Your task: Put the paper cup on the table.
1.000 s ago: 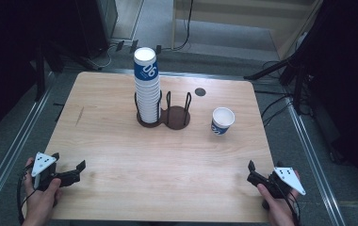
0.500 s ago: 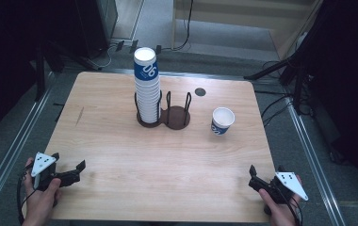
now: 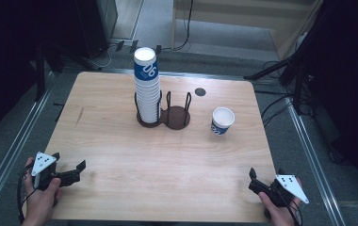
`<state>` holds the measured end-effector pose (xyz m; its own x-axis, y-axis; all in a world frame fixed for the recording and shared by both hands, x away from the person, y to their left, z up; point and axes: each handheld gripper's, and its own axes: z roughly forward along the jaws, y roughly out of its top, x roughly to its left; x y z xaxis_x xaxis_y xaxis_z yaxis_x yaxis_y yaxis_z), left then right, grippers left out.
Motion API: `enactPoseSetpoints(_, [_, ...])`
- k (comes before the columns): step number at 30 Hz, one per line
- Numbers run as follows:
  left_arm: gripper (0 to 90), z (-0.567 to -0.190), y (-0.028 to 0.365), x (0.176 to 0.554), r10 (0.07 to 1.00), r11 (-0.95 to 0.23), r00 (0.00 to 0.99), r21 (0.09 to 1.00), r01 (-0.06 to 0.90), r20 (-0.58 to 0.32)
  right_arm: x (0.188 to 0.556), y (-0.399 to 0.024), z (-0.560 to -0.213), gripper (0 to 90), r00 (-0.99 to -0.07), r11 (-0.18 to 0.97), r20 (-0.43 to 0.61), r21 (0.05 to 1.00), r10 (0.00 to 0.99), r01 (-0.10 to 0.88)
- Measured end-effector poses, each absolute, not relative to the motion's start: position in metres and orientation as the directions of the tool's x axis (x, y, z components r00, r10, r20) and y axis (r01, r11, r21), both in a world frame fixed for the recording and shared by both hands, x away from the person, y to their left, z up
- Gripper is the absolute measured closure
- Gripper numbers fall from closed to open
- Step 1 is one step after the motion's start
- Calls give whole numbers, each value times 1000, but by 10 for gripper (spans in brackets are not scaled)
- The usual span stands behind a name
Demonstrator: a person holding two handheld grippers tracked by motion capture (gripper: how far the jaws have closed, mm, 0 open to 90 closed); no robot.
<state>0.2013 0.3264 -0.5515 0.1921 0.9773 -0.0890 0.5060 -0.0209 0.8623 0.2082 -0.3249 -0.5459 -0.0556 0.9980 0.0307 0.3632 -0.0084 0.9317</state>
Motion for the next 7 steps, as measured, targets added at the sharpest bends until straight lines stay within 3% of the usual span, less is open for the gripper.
enactPoseSetpoints(7, [0,-552,326,203,976,-28,199,857,515,-87,209,-326,-546,0,-58,-23,48,926,997,376])
